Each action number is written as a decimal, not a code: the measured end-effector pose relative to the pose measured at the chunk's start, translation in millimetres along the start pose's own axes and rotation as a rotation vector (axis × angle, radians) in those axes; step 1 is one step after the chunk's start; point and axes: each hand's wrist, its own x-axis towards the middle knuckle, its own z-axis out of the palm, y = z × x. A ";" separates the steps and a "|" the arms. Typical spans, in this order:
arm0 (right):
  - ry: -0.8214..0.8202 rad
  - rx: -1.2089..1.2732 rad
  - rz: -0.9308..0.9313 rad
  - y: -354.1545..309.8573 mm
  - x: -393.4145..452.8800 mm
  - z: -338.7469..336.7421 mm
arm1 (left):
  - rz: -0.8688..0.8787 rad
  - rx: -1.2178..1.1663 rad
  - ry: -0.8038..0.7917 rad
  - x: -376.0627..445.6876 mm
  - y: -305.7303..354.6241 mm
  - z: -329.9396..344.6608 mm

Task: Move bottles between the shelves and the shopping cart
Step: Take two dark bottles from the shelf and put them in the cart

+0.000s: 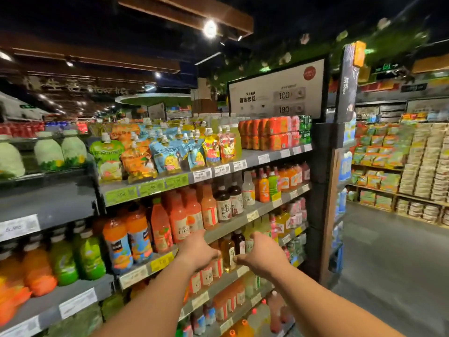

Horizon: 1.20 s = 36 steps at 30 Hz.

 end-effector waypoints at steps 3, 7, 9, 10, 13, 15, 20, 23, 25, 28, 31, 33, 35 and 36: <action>-0.015 0.002 -0.005 15.5 51.6 6.6 | -0.022 0.011 0.004 52.2 10.1 20.8; -0.014 0.020 -0.021 33.4 121.3 14.2 | -0.028 -0.039 0.040 122.4 21.9 40.1; -0.021 0.047 -0.032 43.1 151.0 19.0 | -0.018 -0.072 0.071 150.2 26.7 50.3; -0.026 0.059 -0.033 47.1 165.4 20.8 | -0.018 -0.095 0.092 162.3 29.4 55.5; -0.068 0.088 -0.031 54.5 207.3 25.6 | -0.047 -0.142 0.137 191.3 36.1 72.1; -0.099 0.127 -0.032 56.5 234.6 29.3 | -0.071 -0.150 0.162 209.5 40.0 83.2; -0.167 0.186 -0.128 58.3 301.8 36.7 | -0.142 -0.097 0.254 256.4 55.1 109.0; -0.195 0.190 -0.163 64.0 342.0 40.1 | -0.229 -0.082 0.307 281.7 66.6 126.5; -0.213 0.200 -0.208 70.4 367.2 43.7 | -0.293 -0.077 0.369 297.3 74.3 136.7; -0.244 0.228 -0.271 76.5 403.5 45.5 | -0.406 -0.069 0.457 313.5 86.5 146.2; -0.282 0.247 -0.343 77.3 430.3 48.9 | -0.509 -0.056 0.514 325.6 95.2 149.6; -0.300 0.244 -0.376 76.0 442.9 51.9 | -0.558 -0.039 0.533 334.8 100.1 148.7; -0.335 0.229 -0.414 73.2 452.8 54.3 | -0.608 -0.027 0.532 344.1 104.1 146.1; -0.362 0.221 -0.442 71.3 457.5 55.3 | -0.635 -0.029 0.525 349.8 105.5 144.6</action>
